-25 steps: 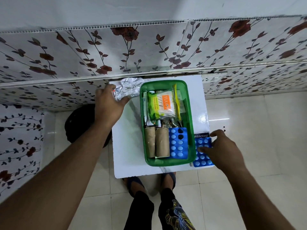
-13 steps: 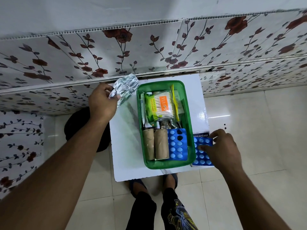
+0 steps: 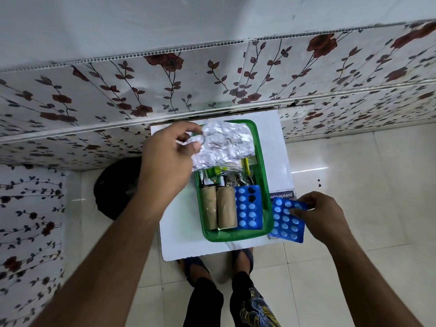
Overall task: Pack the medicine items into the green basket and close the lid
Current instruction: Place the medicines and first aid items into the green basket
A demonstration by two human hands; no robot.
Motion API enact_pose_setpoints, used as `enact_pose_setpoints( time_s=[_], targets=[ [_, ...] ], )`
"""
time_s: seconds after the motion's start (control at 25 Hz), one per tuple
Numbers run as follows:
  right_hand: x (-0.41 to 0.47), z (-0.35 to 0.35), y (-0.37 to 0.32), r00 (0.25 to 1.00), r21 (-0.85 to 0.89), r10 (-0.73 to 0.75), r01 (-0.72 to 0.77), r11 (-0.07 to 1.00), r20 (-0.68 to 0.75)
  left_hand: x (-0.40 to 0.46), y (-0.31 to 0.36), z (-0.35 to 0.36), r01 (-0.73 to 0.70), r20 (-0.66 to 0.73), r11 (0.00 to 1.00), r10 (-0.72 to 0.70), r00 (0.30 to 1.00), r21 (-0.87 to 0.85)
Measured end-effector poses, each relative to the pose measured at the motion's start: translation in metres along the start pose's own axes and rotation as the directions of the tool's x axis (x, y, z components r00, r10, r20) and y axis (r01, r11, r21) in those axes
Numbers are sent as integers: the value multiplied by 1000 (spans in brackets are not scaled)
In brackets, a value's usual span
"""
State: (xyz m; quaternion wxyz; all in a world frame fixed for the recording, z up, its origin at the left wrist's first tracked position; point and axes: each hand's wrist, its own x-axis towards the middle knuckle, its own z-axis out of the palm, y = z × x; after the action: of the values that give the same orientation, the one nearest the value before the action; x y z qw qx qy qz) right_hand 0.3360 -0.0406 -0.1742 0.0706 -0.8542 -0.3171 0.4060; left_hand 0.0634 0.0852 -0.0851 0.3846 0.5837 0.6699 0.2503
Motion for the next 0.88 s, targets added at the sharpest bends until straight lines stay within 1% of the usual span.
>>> enact_pose_setpoints(
  time_s=[0.08,0.2,0.28,0.36,0.4,0.48,0.56,0.6,0.68,0.88],
  targets=[
    [1,-7,0,1000,55,-7,6,998,26,4,8,13,37,94,999,-38,995,6],
    [3,-18,1,999,132,-2,-3,991,40,-8,5,21,147,95,989,-148,984,19],
    [4,-23,0,1000,170,-7,3,985,25,-26,6,27,231,93,973,-228,969,-21],
    [4,-26,-1,1000,193,-13,10,981,15,-49,9,39,277,133,961,-275,952,1],
    [5,-27,-4,1000,197,-19,16,980,15,-60,10,45,269,163,960,-278,947,71],
    [4,-29,-8,999,212,-31,26,977,18,-77,9,55,156,210,954,-212,954,255],
    [4,-33,-12,999,241,-44,38,970,21,-80,8,59,54,221,926,-145,964,374],
    [4,-35,-13,999,252,-50,45,967,14,-78,6,60,28,212,919,-121,970,394],
    [4,-40,-16,998,265,-63,61,962,0,-73,5,64,10,196,925,-91,976,380],
    [2,-41,-20,997,276,-81,76,958,6,-74,2,76,-6,243,946,-77,967,325]
  ],
)
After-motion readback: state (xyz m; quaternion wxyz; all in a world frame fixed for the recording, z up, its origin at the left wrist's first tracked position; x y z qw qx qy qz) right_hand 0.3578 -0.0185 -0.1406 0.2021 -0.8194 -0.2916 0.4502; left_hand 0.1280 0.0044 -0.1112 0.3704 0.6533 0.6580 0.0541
